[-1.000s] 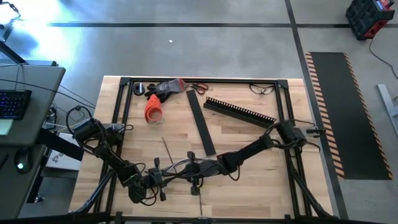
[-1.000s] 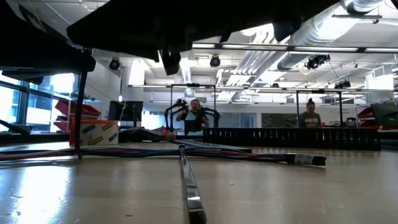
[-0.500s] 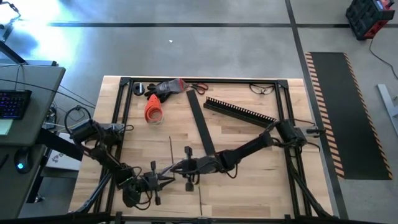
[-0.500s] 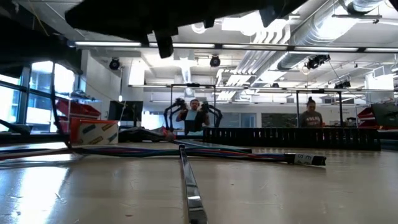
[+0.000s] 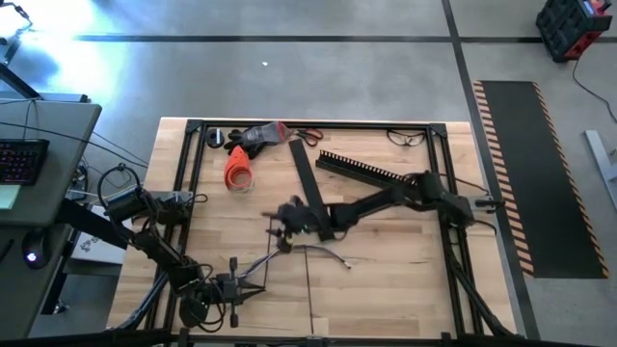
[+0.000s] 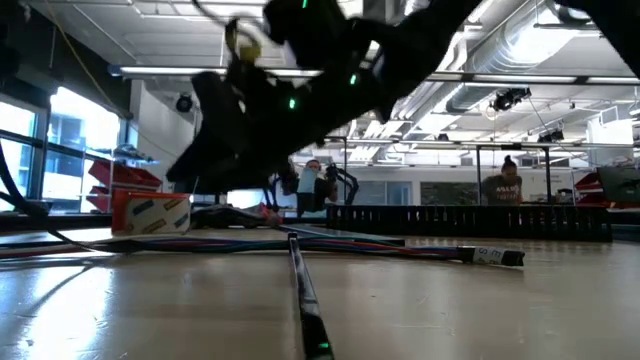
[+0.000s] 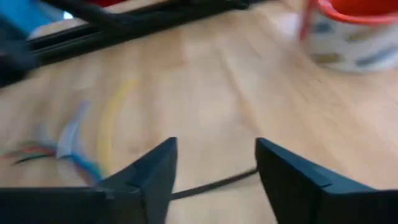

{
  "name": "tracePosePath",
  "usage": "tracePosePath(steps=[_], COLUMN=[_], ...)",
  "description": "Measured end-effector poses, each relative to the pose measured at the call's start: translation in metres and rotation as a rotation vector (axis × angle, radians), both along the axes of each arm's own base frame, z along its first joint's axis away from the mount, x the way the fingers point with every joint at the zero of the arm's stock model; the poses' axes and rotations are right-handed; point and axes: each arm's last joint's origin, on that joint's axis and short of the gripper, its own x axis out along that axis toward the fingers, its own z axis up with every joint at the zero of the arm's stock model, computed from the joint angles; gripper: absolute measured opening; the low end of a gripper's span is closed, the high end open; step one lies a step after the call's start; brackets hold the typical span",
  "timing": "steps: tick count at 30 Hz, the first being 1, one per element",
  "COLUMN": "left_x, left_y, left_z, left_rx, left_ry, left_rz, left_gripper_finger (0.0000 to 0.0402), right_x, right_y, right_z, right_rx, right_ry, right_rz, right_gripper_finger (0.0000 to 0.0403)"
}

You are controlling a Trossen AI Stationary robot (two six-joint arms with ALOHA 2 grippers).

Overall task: Ziptie cables
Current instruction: Wrap the black zip tie on the cables

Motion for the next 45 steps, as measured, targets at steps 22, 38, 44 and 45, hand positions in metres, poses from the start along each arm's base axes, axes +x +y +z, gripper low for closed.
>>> tracePosePath(steps=[22, 38, 44, 45], left_x=[0.009, 0.01, 0.01, 0.01], left_y=[0.005, 0.006, 0.007, 0.007], left_z=[-0.001, -0.001, -0.002, -0.002], left_rx=[-0.002, 0.003, 0.006, 0.006], left_ry=[0.024, 0.023, 0.024, 0.024], left_rz=[-0.007, 0.004, 0.006, 0.006], left_gripper_finger=[0.0, 0.0, 0.0, 0.0], right_x=[0.01, 0.008, 0.009, 0.009], right_y=[-0.036, -0.02, -0.021, -0.021], right_z=[-0.055, -0.059, -0.064, -0.064], right_rx=[0.188, 0.132, 0.128, 0.127], right_ry=[-0.007, 0.005, -0.003, -0.002], right_rz=[0.044, 0.068, 0.062, 0.063], right_gripper_finger=[0.0193, 0.0066, 0.0085, 0.0083])
